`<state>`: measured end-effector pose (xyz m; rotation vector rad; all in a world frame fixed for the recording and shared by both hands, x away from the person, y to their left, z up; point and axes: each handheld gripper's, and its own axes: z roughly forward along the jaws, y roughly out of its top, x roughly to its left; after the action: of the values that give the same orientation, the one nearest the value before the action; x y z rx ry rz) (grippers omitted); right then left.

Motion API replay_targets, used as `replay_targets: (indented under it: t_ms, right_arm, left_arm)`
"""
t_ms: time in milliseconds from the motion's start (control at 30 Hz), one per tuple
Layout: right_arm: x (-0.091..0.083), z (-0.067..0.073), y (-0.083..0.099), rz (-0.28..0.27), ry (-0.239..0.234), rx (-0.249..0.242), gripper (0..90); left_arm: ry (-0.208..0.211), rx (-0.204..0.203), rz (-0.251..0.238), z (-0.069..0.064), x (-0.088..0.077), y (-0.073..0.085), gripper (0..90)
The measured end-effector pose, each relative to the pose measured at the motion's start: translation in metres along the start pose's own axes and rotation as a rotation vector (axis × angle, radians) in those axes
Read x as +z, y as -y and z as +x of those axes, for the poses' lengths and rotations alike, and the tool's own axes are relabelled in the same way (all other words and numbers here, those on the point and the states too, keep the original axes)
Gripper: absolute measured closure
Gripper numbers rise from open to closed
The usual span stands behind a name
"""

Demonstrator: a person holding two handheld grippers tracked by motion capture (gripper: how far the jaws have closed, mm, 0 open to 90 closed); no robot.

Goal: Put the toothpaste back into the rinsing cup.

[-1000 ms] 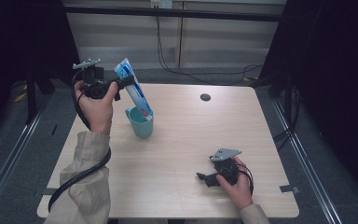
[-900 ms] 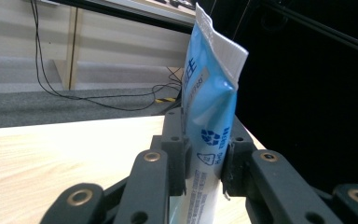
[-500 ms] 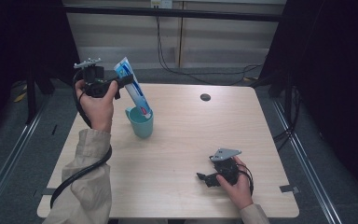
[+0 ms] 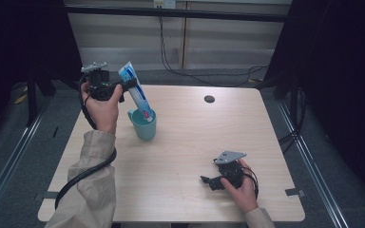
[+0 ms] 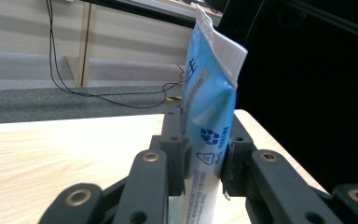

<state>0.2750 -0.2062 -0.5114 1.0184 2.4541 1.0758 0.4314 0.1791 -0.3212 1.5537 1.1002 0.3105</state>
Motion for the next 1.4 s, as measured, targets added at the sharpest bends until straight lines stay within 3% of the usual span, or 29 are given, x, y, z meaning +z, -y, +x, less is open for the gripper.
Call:
replay_targets:
  t_ms: [833,1400]
  right_arm:
    - [0.000,0.000,0.000,-0.001,-0.001,-0.004,13.9]
    - [0.000,0.000,0.000,-0.001,-0.003,-0.006,13.9]
  left_arm:
    - [-0.043,0.011,0.011,0.008,0.011,0.007,74.9]
    - [-0.080,0.008,0.018,0.016,0.018,0.021,74.8]
